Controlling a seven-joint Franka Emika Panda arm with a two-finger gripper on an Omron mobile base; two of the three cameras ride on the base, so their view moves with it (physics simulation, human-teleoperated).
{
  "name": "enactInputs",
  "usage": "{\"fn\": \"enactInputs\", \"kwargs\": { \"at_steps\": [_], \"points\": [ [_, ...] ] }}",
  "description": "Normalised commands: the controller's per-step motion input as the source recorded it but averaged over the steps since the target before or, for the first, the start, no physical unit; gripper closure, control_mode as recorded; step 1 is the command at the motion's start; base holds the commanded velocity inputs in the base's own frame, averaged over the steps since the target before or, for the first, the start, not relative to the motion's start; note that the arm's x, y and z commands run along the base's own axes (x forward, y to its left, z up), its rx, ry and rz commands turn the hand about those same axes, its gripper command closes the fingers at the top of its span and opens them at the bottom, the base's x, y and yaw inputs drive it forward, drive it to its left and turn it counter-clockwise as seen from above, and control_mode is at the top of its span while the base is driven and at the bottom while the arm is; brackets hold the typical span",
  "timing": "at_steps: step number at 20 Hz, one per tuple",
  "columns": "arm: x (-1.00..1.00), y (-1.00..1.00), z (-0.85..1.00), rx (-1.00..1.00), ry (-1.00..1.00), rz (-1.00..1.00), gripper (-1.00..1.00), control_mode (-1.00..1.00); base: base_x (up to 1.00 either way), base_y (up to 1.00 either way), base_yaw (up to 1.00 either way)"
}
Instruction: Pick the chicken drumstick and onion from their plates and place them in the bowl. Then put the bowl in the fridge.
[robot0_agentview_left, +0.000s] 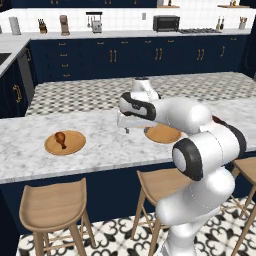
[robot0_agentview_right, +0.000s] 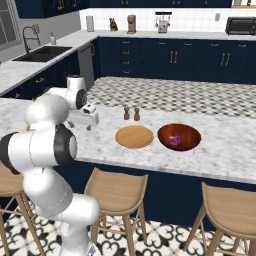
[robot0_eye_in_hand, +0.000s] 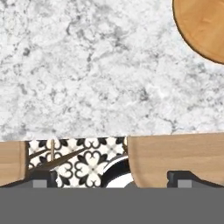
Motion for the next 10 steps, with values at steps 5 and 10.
{"fn": "enactInputs", "kwargs": {
  "at_steps": [5,10],
  "points": [
    [0.18,1.00,-0.19,0.13,0.00,0.01,-1.00,-1.00,0.00,0.00,0.00],
    [0.48,1.00,-0.21,0.04,0.03,0.00,-1.00,-1.00,0.00,0.00,0.00]
  ]
}}
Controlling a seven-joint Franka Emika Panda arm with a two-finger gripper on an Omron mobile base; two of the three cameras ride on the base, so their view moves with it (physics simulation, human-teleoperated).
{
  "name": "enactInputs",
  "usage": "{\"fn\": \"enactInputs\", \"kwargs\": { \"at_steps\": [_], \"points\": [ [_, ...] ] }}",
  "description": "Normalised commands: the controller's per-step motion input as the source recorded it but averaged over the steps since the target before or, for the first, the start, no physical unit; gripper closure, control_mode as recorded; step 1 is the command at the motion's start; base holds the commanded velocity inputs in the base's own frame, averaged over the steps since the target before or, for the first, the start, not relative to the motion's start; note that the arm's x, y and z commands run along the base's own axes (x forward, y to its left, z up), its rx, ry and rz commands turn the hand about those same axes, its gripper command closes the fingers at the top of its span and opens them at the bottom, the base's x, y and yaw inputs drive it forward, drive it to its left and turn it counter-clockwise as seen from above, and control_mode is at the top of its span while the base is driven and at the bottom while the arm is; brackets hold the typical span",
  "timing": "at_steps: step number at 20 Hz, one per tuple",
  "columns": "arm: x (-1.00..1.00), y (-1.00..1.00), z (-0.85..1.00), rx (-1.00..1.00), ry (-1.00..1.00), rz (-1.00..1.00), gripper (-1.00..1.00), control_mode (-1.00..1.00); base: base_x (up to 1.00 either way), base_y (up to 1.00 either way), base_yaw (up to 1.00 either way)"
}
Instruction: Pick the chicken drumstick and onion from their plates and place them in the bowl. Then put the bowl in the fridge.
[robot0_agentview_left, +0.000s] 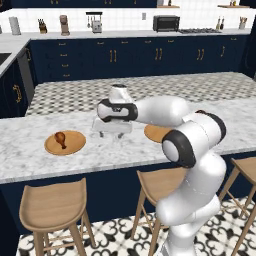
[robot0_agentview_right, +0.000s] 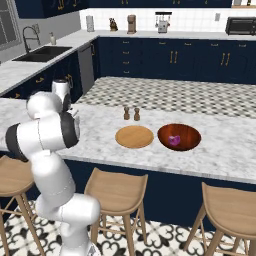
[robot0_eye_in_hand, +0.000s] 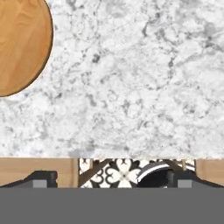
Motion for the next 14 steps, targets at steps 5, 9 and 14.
{"fn": "enactInputs", "kwargs": {
  "at_steps": [5,9,14],
  "points": [
    [0.23,1.00,-0.02,-0.12,0.04,-0.08,-1.00,-1.00,0.00,0.00,0.00],
    [0.23,0.74,-0.29,-0.03,0.07,-0.03,-1.00,-1.00,0.00,0.00,0.00],
    [0.08,0.56,-0.06,0.00,-0.04,-0.01,-1.00,-1.00,0.00,0.00,0.00]
  ]
}}
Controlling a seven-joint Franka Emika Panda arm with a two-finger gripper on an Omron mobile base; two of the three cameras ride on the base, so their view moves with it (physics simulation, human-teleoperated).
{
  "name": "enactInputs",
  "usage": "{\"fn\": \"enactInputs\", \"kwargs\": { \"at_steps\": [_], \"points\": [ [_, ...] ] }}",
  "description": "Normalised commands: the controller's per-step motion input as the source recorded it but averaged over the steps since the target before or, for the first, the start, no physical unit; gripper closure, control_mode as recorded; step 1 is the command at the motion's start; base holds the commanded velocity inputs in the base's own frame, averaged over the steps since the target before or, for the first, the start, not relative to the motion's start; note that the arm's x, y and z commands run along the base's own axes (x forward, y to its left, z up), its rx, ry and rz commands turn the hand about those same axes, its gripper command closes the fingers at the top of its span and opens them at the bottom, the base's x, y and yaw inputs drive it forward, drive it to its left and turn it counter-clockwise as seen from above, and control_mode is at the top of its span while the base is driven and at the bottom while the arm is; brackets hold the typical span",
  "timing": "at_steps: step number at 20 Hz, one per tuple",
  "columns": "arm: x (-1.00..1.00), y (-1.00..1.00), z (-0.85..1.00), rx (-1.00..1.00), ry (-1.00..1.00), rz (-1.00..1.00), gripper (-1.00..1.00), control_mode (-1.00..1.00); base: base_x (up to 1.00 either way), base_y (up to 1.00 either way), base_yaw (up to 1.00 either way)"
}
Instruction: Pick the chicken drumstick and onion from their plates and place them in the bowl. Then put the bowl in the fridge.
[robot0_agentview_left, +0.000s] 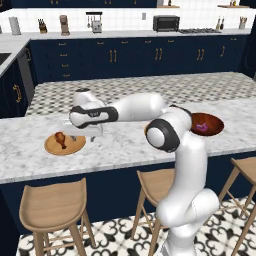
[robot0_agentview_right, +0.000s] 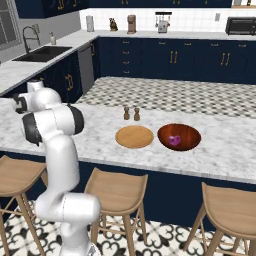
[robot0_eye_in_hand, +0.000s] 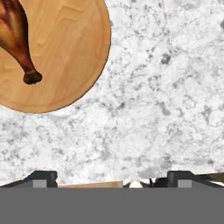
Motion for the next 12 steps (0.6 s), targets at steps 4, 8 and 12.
{"fn": "enactInputs", "kwargs": {
  "at_steps": [4,8,12],
  "points": [
    [0.11,0.65,-0.01,0.00,-0.05,0.03,-1.00,-1.00,0.00,0.00,0.00],
    [0.26,0.45,-0.13,0.01,0.00,0.09,-1.00,-1.00,0.00,0.00,0.00],
    [0.50,0.32,-0.38,0.01,0.00,0.10,-1.00,-1.00,0.00,0.00,0.00]
  ]
}}
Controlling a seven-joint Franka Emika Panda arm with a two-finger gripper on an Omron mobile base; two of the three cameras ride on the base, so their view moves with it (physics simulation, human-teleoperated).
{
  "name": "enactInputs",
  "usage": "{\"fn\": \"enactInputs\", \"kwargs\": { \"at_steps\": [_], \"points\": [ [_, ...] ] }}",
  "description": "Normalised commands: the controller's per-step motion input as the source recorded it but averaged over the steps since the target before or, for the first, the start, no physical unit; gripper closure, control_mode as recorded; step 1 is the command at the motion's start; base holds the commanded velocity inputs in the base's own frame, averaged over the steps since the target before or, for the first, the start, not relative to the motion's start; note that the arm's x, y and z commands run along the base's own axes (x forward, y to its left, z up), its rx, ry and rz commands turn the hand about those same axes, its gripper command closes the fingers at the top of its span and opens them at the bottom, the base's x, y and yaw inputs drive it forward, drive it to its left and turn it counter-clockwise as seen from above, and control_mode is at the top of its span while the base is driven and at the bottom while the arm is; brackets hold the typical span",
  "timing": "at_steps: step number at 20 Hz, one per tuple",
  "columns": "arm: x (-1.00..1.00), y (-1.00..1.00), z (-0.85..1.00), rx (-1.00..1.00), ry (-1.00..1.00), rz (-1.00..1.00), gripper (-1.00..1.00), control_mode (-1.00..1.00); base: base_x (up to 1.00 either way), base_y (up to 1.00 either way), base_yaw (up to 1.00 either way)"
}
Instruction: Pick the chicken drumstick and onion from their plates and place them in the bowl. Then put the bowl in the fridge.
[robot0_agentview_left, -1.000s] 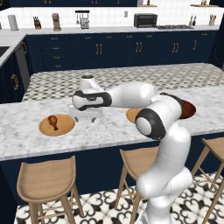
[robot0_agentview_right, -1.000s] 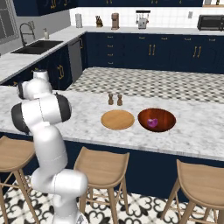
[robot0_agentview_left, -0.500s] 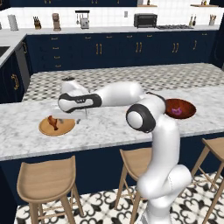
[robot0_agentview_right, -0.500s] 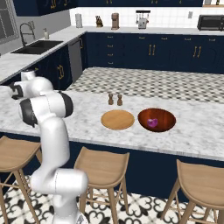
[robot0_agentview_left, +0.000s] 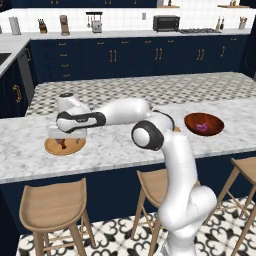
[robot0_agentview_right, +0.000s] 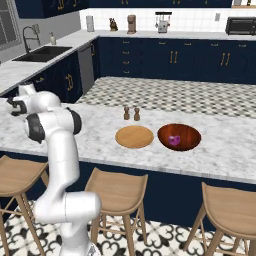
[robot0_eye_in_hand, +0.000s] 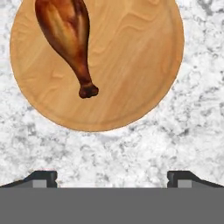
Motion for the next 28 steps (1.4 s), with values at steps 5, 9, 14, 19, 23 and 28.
{"fn": "enactInputs", "kwargs": {
  "at_steps": [5,9,14,19,23,28],
  "points": [
    [0.70,0.42,-0.30,0.00,0.03,0.08,-1.00,-1.00,0.00,0.00,0.00],
    [0.43,0.16,-0.30,-0.01,0.00,0.08,-1.00,-1.00,0.00,0.00,0.00],
    [0.12,0.00,-0.40,-0.04,0.00,0.14,-1.00,-1.00,0.00,0.00,0.00],
    [0.30,0.00,-0.36,0.02,-0.06,0.16,-1.00,-1.00,0.00,0.00,0.00],
    [0.55,0.14,-0.30,0.01,-0.01,0.07,-1.00,-1.00,0.00,0.00,0.00],
    [-0.27,-0.02,-0.44,0.00,0.00,0.01,1.00,-1.00,0.00,0.00,0.00]
  ]
}}
